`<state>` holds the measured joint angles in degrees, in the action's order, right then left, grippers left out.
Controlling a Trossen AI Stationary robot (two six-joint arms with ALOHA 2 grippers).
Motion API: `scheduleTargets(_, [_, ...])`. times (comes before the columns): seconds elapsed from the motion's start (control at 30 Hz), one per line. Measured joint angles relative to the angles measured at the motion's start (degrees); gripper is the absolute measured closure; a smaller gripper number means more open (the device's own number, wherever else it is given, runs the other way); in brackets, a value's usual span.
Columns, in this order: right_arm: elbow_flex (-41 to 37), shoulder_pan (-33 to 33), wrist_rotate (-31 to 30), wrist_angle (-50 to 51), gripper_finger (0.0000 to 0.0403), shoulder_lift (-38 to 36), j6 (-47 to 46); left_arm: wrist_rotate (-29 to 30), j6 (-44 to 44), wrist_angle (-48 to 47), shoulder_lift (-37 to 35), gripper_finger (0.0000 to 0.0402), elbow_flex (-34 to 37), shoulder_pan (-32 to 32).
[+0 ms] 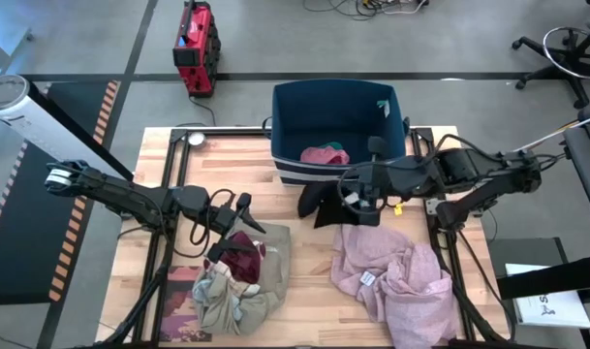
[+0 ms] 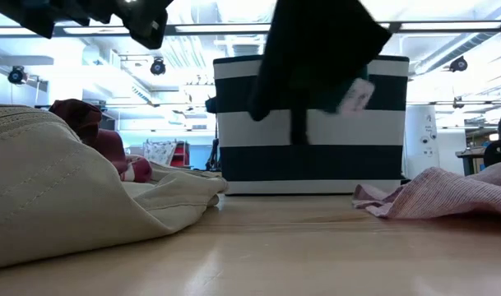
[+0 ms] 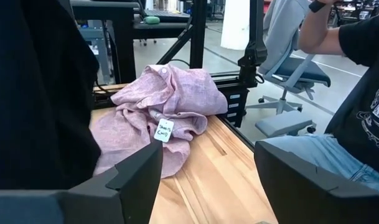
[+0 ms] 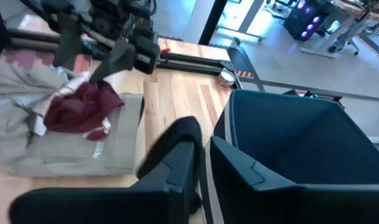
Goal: Sort clothes
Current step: Put the black underwear into the laundry bin
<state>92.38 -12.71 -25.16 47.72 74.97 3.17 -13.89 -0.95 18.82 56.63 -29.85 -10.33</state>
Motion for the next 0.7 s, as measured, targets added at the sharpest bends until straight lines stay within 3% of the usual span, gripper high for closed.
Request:
scheduleTargets(0.07, [0.00, -0.02, 0.09, 0.31, 0.0360, 0.78, 1.16, 0.00, -0.35, -0.12, -0.01, 0.0166, 0.00, 0.00])
scheduleTargets(0.17, [0.00, -0.15, 1.47, 1.22, 0.0394, 1.88, 2.01, 0.00, -1.48, -0.23, -0.01, 0.0172, 0.00, 0.00])
scheduleTargets(0.37, [0.00, -0.15, 1.68, 1.55, 0.0402, 2.96, 2.05, -0.02, -2.14, -0.18, -0.01, 0.0185, 0.00, 0.00])
scheduleTargets(0.7, [0.00, 0.00, -5.06, -8.28, 0.0403, -1.87, 6.81, -0.04, -2.14, 0.10, -0.06, 0.0191, 0.00, 0.00])
